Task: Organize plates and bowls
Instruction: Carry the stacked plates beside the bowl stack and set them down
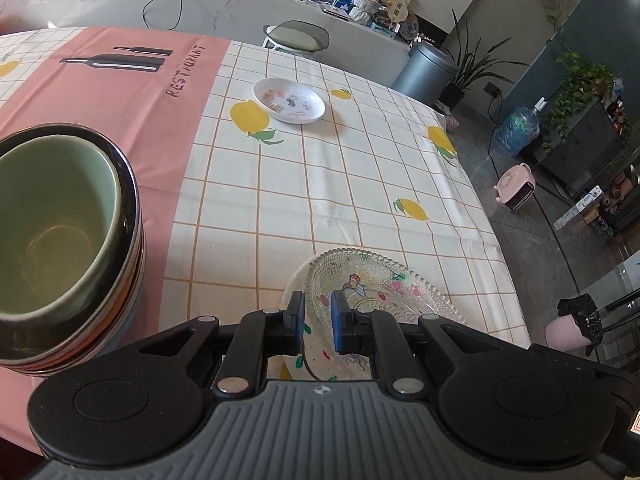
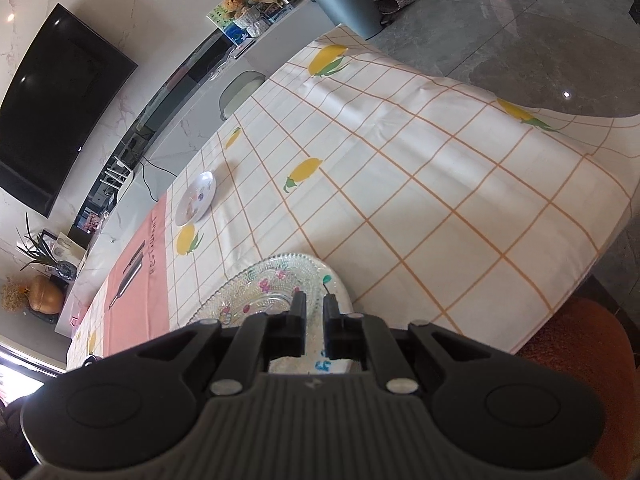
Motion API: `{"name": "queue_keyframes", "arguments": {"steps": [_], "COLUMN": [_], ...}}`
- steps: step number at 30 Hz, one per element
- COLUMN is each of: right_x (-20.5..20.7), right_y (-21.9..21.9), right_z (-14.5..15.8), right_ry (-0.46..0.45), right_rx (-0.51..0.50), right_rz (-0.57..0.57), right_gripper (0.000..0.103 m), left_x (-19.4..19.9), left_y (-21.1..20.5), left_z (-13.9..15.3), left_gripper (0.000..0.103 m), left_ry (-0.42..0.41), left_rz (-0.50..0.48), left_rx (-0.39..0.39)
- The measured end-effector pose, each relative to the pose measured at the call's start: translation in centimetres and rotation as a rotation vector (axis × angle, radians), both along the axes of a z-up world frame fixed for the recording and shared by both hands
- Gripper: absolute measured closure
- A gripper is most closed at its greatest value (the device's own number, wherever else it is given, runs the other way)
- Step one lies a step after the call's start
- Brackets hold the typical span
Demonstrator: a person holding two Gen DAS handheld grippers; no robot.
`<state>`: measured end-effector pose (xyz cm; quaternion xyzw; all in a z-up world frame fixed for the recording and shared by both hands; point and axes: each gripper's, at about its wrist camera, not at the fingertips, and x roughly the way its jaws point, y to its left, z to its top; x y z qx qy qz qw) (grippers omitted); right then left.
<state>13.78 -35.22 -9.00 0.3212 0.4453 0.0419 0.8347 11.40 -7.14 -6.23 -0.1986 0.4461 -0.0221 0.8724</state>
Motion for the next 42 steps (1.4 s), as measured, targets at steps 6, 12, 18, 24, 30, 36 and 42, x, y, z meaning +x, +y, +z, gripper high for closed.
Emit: {"name": "queue_keyframes", "arguments": {"steps": [6, 12, 18, 24, 30, 36, 42], "right_x": [-0.5, -0.5, -0.5, -0.6, -0.5, -0.5, -0.4], "right_y": [0.1, 0.5, 0.7, 1.1, 1.5, 1.8, 2.0], "right_z": [-0.5, -0.6, -0.9, -1.1, -1.2, -1.4, -1.3], "right_ry": [0.016, 0.016, 0.024, 0.023, 0.017, 0.015, 0.010], "right_rx": [-0.020, -0.045, -0.068, -0.093, -0.132, -0.147, -0.166], "right_rz": [-0.011, 0.001, 0.005, 0.013, 0.021, 0.028, 0.039], "right_gripper": [0.096, 0.096, 0.095, 0.095, 0.094, 0.093, 0.093], "left_x": [-0.3, -0.4, -0.4, -0.3, -0.2, -0.1, -0.1], "left_y": [-0.3, -0.4, -0.8, -0.7, -0.7, -0.7, -1.1], "left_z": [-0.6, -0.9, -1.2, -1.7, -2.1, -2.1, -2.0], "left_gripper": [0.089, 0.089, 0.089, 0.089, 0.090, 0.093, 0.094], "left_ry": [0.006, 0.014, 0.017, 0.041, 0.049, 0.044, 0.041], "left_rz": [-0.021, -0.029, -0.051, -0.062, -0.080, -0.088, -0.100], "left_rx": [0.024, 0.047, 0.076, 0.088, 0.088, 0.107, 0.136]}}
